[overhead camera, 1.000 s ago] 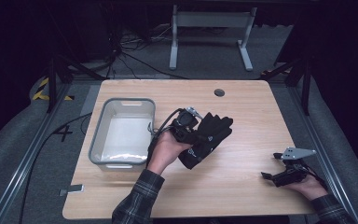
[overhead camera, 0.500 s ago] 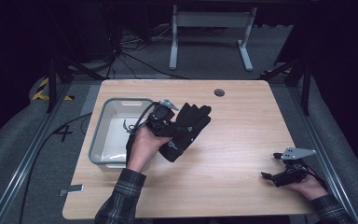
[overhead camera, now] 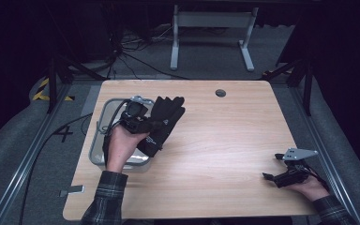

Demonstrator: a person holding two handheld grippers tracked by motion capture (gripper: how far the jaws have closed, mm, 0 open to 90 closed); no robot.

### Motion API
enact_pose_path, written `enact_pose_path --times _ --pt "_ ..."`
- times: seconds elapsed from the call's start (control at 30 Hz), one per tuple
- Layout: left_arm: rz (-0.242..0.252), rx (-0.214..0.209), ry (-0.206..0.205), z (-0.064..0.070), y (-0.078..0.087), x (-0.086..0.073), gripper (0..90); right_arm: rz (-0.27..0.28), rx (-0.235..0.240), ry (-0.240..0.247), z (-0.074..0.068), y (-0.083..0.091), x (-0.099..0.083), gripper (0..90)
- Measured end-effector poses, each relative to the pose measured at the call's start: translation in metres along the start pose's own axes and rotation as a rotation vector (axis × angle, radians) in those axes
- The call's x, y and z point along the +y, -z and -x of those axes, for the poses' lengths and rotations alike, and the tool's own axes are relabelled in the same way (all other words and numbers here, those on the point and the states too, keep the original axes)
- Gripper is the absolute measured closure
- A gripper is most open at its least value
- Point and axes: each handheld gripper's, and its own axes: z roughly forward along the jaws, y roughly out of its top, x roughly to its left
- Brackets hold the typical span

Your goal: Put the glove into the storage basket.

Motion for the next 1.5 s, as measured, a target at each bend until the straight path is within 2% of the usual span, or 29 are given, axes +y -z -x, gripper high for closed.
enact_pose_path --times 0.13,0.2,0.33,0.43,0.57,0.97,1.23,1.33,1.43,1.5 --pt "0.008 0.045 0.035 -0.014 0.009 -0.010 71.9 0.000 0.000 -0.001 0.000 0.000 0.000 0.2" --pt "0.009 0.051 0.039 -0.018 0.011 -0.012 71.9 0.000 0.000 0.000 0.000 0.000 0.000 0.2" --pt "0.017 0.087 0.101 -0.037 0.017 -0.028 71.9 0.000 0.000 -0.001 0.000 0.000 0.000 0.2" --pt "0.014 0.104 0.137 -0.048 0.016 -0.036 71.9 0.000 0.000 0.000 0.000 0.000 0.000 0.2" --pt "-0.004 0.103 0.157 -0.060 0.010 -0.046 71.9 -0.001 0.000 -0.001 0.000 0.000 0.000 0.2" --pt "-0.051 0.104 0.202 -0.080 -0.011 -0.062 71.5 0.000 -0.001 -0.001 0.000 0.000 0.000 0.2" --pt "-0.084 0.107 0.215 -0.084 -0.025 -0.067 69.9 -0.001 -0.002 -0.003 0.000 0.000 0.000 0.3" --pt "-0.095 0.110 0.223 -0.085 -0.028 -0.067 63.1 -0.001 -0.002 -0.003 0.000 0.000 0.000 0.3" --pt "-0.117 0.146 0.217 -0.085 -0.031 -0.067 51.9 -0.001 -0.002 -0.003 0.000 0.000 0.000 0.3" --pt "-0.108 0.160 0.216 -0.084 -0.030 -0.067 44.8 0.000 -0.002 -0.004 0.000 0.000 0.000 0.3"
